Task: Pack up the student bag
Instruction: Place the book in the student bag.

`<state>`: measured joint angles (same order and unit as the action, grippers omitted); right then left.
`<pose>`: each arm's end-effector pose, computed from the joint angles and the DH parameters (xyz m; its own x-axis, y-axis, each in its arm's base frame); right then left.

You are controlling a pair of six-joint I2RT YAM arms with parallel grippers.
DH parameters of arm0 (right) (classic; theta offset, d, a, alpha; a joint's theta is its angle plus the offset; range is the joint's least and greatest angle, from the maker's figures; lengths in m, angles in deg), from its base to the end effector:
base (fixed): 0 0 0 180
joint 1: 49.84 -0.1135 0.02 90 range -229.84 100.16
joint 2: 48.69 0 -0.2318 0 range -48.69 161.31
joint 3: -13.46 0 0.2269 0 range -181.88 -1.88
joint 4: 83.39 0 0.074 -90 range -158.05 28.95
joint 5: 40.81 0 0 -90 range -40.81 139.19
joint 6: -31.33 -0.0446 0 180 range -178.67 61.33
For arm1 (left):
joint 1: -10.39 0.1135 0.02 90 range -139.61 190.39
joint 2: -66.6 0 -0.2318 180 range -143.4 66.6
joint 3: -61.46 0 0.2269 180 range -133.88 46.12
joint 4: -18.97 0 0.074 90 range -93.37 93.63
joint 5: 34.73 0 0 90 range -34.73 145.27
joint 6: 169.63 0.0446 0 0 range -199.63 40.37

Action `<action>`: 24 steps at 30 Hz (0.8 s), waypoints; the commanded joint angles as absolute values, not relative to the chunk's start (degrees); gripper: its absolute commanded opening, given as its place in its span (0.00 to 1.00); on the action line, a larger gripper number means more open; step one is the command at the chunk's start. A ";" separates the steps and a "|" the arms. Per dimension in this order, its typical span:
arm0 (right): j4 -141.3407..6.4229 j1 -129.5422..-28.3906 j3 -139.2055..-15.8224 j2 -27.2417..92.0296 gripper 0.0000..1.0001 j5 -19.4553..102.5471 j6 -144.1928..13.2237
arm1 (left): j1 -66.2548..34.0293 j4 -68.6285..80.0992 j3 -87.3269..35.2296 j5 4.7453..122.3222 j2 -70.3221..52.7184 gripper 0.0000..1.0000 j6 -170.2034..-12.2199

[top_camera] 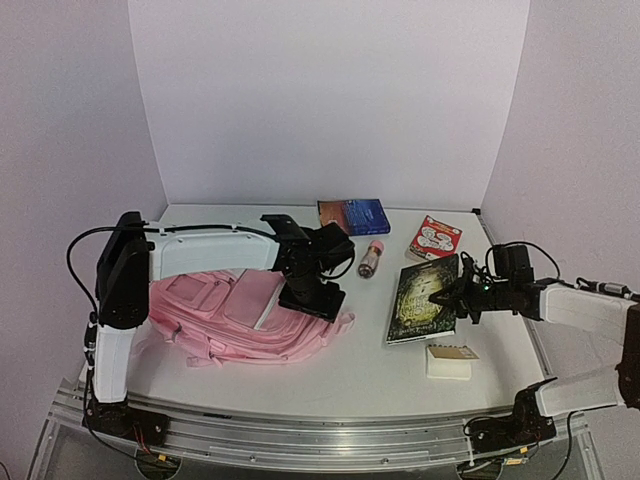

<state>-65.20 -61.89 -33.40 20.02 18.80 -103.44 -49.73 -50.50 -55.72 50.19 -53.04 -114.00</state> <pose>0.2227 0.0706 0.1727 -0.8402 0.4418 -0.3143 0.0463 0.6361 0.7702 0.2017 -0.3432 0.1926 -0.8708 0.3868 -0.3035 0.4342 0.8946 -0.1056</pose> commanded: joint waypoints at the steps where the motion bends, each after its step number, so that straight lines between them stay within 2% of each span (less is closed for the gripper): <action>1: -68.32 -62.11 -33.23 17.48 0.00 17.19 -102.41 | -49.99 -54.33 -61.64 47.73 -55.75 0.69 -113.95; 3: -68.24 -62.13 -33.02 17.31 0.00 17.30 -102.42 | -49.99 -55.28 -62.71 47.15 -56.86 0.61 -114.15; 10: -68.17 -62.14 -32.96 16.98 0.00 17.51 -102.38 | -49.96 -56.88 -64.23 45.94 -57.62 0.06 -114.60; 11: -68.15 -62.14 -33.01 16.88 0.00 17.52 -102.37 | -49.97 -56.67 -64.18 45.94 -57.26 0.01 -114.63; 19: -71.84 -63.05 -33.13 15.56 0.00 14.79 -104.65 | -49.99 -56.45 -65.88 38.81 -49.16 0.00 -115.45; 24: -76.19 -71.70 -36.75 17.82 0.00 16.84 -105.40 | -49.90 -58.14 -71.03 34.41 -44.15 0.00 -114.80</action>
